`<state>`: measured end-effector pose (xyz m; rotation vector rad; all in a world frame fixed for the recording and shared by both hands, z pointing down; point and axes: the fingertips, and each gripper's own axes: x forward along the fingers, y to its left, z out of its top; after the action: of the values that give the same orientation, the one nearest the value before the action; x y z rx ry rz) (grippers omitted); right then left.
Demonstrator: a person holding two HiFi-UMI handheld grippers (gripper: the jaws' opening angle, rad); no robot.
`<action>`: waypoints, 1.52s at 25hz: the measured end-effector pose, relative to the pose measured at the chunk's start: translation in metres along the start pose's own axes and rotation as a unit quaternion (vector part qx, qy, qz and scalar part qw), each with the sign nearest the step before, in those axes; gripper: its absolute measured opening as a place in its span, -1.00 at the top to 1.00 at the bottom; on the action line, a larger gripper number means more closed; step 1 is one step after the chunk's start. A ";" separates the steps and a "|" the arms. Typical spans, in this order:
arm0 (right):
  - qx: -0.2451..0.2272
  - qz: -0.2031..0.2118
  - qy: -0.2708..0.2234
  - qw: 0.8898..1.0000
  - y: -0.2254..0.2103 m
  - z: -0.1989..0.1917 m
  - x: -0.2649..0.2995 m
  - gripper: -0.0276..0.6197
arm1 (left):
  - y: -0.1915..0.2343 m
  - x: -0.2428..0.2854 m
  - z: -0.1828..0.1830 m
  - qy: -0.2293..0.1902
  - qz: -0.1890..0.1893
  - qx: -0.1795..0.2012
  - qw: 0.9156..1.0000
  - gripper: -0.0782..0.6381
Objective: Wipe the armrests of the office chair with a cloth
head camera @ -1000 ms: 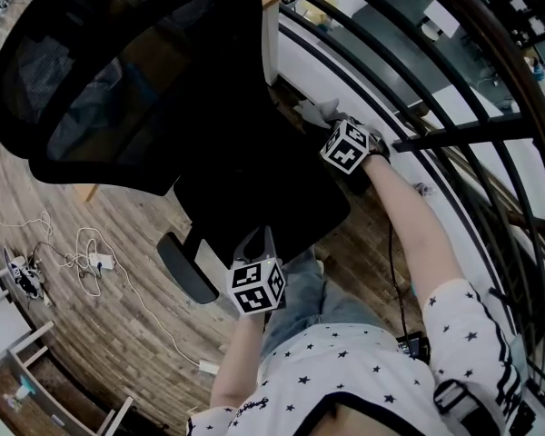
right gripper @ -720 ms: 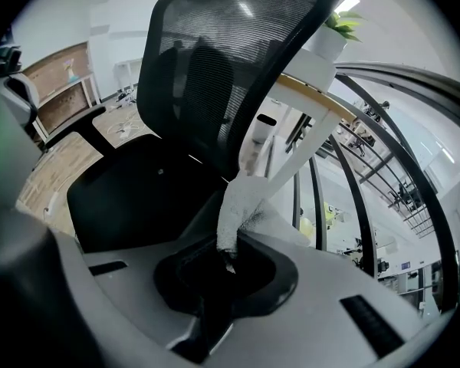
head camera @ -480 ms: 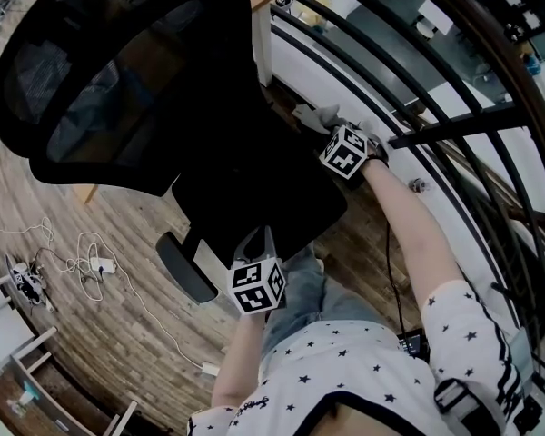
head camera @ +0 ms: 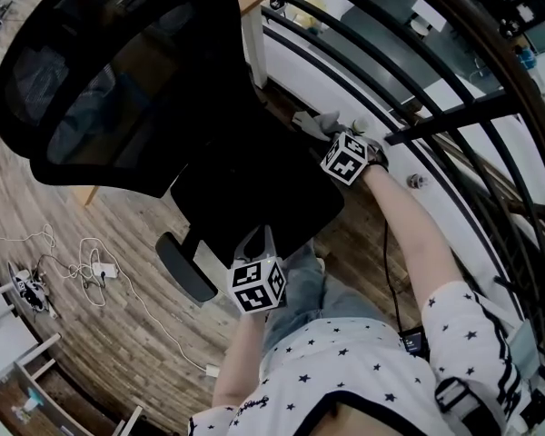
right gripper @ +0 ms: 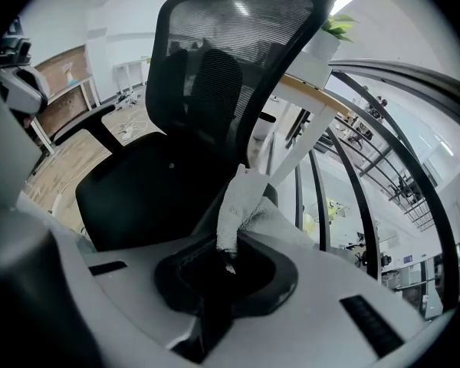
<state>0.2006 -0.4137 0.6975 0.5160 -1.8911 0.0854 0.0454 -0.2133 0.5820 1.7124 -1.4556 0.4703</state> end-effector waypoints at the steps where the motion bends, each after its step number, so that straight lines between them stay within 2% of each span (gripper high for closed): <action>1: 0.000 0.001 0.000 1.000 0.001 -0.002 -0.001 0.83 | -0.001 0.000 0.000 -0.001 -0.001 0.001 1.000 0.77; 38: 0.005 0.004 0.018 1.000 0.057 -0.075 -0.043 0.83 | -0.025 -0.020 -0.017 -0.006 -0.023 0.027 0.999 0.77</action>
<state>0.2565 -0.3263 0.6972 0.5103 -1.8586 0.1098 0.0671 -0.1874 0.5687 1.7905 -1.4207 0.4796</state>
